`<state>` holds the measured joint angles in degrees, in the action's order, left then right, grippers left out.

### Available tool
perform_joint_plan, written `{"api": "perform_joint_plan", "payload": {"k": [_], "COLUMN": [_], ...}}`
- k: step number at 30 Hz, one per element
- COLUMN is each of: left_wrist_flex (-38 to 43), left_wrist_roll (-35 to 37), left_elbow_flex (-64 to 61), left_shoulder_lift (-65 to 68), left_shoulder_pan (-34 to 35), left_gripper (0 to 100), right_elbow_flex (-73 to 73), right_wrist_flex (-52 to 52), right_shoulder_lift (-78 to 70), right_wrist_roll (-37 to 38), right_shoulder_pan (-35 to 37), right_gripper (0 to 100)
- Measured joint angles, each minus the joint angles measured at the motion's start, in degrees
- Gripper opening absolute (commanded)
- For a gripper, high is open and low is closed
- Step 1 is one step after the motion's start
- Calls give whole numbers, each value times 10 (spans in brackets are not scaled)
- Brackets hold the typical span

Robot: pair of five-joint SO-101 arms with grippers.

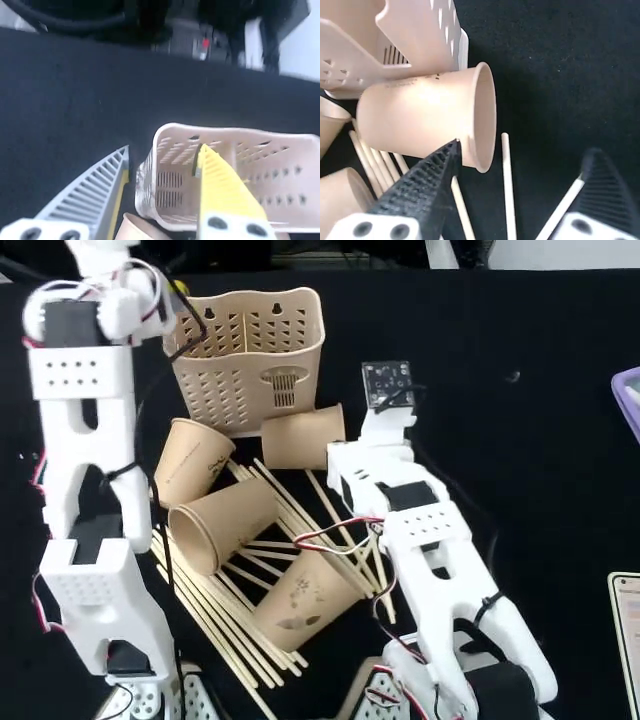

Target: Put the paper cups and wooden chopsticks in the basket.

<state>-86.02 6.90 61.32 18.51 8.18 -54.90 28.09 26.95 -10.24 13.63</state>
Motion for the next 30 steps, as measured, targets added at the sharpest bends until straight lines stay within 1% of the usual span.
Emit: {"api": "perform_joint_plan", "payload": {"k": [3, 6, 9, 12, 17, 20, 23, 26, 30], "left_wrist_flex": [-68, -129, -144, -147, -147, -147, -145, -98, 27], "left_wrist_roll": [0, 0, 0, 1, -6, -25, -29, -33, -33], "left_elbow_flex": [101, 180, 192, 154, -18, -147, -273, -404, -619], "left_shoulder_lift": [-1, -2, -3, -3, -26, -96, -188, -279, -360], "left_shoulder_pan": [3, 11, 39, 80, 118, 120, 119, 131, 151], "left_gripper": [223, 223, 223, 223, 223, 223, 223, 223, 223], "right_elbow_flex": [0, 0, 0, 0, 0, 0, 0, 0, 4], "right_wrist_flex": [0, 0, -1, -3, -5, -29, -61, -84, -87], "right_shoulder_lift": [0, 0, 0, 0, 0, 0, -7, -43, -87], "right_wrist_roll": [-8, -10, -10, -10, -10, -10, -10, -10, -10], "right_shoulder_pan": [10, 38, 61, 56, 39, 40, 40, 40, 40], "right_gripper": [376, 374, 374, 374, 374, 374, 374, 374, 374]}}
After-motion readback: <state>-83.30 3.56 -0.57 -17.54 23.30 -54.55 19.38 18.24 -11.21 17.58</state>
